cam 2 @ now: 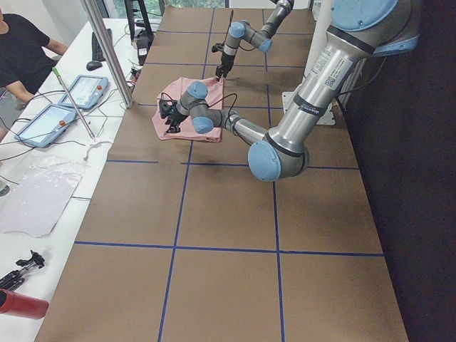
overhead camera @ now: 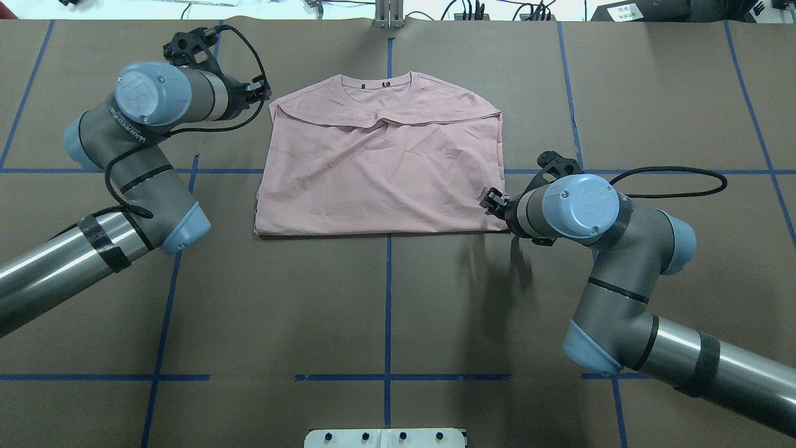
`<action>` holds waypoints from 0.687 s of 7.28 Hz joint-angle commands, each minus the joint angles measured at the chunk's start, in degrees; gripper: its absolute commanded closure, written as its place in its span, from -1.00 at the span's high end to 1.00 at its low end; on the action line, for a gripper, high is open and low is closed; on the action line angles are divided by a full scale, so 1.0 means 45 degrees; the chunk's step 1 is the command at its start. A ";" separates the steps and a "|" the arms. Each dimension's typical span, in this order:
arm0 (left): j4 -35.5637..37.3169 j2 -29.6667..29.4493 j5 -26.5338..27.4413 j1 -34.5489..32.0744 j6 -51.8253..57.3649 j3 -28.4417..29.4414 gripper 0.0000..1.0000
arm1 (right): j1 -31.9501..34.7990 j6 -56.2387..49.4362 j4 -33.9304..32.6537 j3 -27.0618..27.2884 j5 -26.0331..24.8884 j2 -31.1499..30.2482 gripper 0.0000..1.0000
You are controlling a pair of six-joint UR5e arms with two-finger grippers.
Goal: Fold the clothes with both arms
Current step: 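Grasp the folded shirt's near corner with the right gripper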
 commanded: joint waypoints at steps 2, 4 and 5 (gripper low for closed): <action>0.0000 0.0149 0.0001 -0.0020 0.0000 -0.0150 0.01 | -0.0084 -0.0009 0.0000 -0.0137 -0.0045 -0.0008 0.24; 0.0019 0.0343 0.0001 0.0000 0.0000 -0.0344 0.01 | -0.0104 0.0010 -0.0039 -0.0118 -0.0084 -0.0009 -0.14; 0.0000 0.0442 0.0001 0.0000 0.0000 -0.0423 0.01 | -0.0084 -0.0009 -0.0039 -0.0041 -0.0161 -0.0009 -0.99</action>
